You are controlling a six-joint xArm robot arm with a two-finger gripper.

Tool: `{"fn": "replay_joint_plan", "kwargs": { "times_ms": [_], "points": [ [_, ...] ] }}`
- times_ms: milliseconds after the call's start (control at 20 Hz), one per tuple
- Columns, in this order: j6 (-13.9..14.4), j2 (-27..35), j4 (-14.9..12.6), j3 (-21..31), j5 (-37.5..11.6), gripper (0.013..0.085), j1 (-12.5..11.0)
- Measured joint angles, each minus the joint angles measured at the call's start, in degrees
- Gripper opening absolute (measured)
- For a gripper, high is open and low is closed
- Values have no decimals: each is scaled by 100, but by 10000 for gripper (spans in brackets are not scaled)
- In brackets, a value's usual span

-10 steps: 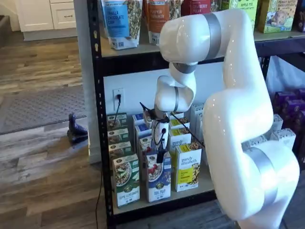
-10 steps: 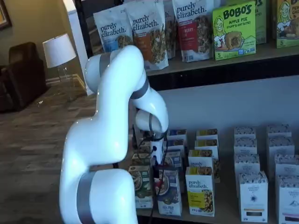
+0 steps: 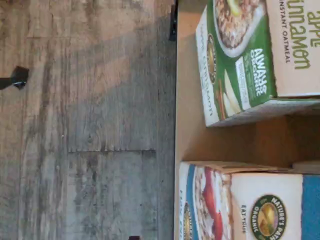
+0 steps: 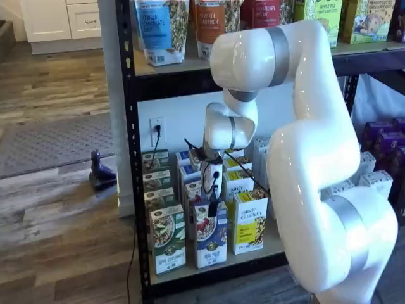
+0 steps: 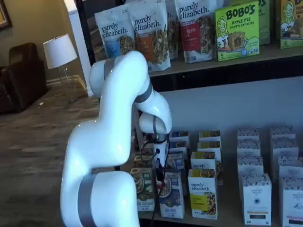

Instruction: Pick up the blue and white box that is on the bottom shelf, the second box from the left

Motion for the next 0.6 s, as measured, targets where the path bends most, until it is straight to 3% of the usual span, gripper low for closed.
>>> {"fn": "replay_joint_plan", "kwargs": {
  "times_ms": [250, 600],
  "points": [
    [43, 240, -78, -277, -19, 850, -26],
    [299, 742, -390, -936, 114, 850, -44]
  ]
}}
